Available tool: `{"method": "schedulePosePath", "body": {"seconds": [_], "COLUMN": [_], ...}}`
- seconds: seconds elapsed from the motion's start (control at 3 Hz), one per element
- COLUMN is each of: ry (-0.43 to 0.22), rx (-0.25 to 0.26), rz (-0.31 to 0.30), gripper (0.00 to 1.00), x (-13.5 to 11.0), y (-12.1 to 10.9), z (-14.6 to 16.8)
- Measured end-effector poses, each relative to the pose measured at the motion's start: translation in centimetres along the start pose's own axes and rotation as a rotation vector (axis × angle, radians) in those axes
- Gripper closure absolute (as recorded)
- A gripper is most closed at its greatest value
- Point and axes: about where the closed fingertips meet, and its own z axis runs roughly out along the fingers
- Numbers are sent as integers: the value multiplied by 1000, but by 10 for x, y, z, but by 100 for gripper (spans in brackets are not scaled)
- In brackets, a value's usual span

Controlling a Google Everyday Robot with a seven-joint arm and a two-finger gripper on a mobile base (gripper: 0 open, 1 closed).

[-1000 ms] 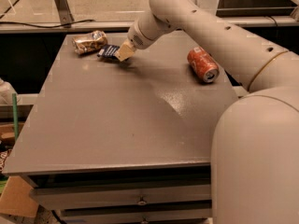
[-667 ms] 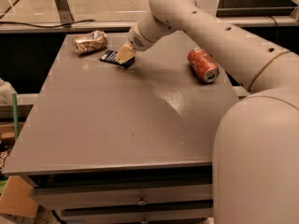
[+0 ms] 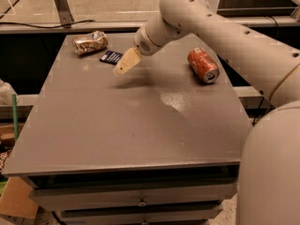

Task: Move rxbar blueberry near orange can

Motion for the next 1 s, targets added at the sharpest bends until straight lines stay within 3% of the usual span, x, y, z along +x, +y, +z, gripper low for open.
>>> {"method": "schedulePosePath", "body": {"seconds": [0.67,1.0], "ry": [-98,-161], "rx": [-18,-34], "rz": [-2,17], "gripper": [0,0], "x": [11,27], "y": [31,45], "z": [-60,-107]}}
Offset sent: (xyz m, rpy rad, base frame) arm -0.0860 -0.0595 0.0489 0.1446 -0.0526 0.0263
